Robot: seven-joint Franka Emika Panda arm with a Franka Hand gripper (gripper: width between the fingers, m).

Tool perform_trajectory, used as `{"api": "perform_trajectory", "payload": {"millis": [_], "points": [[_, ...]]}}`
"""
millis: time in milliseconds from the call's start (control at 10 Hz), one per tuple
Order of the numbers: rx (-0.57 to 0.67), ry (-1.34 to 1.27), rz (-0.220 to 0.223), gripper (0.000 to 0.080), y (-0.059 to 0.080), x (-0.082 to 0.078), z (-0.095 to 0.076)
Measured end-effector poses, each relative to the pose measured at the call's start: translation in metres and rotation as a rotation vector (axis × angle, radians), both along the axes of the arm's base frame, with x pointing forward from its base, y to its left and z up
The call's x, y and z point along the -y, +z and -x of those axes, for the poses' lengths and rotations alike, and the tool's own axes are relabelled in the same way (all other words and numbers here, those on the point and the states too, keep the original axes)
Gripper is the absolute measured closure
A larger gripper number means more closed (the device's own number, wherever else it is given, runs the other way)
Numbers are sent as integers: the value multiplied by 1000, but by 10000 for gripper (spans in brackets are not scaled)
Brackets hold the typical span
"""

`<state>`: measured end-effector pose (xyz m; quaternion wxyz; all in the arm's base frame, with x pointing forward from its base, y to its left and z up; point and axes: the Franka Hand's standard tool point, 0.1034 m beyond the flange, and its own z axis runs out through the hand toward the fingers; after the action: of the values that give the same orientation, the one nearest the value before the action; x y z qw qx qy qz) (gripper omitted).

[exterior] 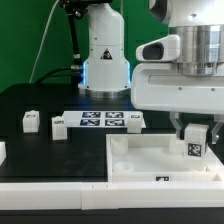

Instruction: Assemble one leg

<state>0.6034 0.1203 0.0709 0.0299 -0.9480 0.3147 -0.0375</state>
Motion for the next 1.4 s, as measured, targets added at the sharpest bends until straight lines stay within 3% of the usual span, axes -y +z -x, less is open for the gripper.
{"api": "perform_trajectory", "payload": {"millis": [400,600,700,800,900,1000,1100,1200,1400], "points": [[-29,-596,-79,509,0,1,0],[-39,-737,-104,509,0,1,0],[-37,-681,-101,509,0,0,0],[-37,-680,-101,433,0,0,0],[-32,-598,-93,251,0,-1,0],[-25,-482,-83,251,0,0,0],[-18,-347,-71,171,0,-1,0],[-13,-239,-62,155,0,-1,0],[0,98,-3,151,1,-1,0]]}}
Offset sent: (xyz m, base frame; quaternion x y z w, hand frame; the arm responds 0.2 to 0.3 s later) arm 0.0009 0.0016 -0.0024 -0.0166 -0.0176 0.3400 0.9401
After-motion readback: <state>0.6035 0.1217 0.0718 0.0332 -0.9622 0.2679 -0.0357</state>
